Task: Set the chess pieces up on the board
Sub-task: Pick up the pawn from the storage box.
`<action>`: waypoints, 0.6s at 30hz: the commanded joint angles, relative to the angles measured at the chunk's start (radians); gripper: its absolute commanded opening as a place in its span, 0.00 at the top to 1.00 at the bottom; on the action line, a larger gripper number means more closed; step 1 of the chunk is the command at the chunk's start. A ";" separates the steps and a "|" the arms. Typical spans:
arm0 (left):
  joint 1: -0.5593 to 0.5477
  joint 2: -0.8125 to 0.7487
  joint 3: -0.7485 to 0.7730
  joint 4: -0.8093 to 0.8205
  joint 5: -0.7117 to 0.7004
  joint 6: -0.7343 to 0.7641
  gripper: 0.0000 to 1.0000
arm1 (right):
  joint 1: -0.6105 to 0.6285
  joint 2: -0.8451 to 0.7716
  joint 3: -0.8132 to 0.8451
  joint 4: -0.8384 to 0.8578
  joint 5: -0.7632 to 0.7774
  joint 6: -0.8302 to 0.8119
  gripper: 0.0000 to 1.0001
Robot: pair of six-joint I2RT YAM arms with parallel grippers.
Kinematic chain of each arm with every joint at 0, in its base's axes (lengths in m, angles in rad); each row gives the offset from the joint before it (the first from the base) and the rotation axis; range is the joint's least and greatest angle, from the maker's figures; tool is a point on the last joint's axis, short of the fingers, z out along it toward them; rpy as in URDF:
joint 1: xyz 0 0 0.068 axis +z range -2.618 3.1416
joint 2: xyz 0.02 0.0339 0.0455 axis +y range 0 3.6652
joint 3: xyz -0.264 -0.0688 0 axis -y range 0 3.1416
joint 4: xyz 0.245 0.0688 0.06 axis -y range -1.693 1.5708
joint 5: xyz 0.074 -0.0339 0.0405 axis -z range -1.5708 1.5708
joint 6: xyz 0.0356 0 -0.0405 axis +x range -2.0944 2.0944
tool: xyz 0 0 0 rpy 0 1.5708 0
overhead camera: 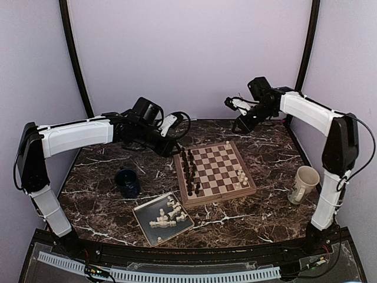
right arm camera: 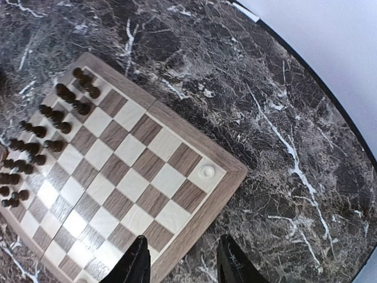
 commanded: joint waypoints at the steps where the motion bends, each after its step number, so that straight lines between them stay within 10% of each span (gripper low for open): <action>1: -0.018 -0.063 -0.032 -0.219 0.105 -0.020 0.60 | 0.002 -0.169 -0.183 0.119 -0.091 -0.051 0.60; 18: -0.208 0.054 -0.114 -0.515 -0.025 -0.007 0.61 | 0.002 -0.374 -0.447 0.287 -0.175 -0.090 0.58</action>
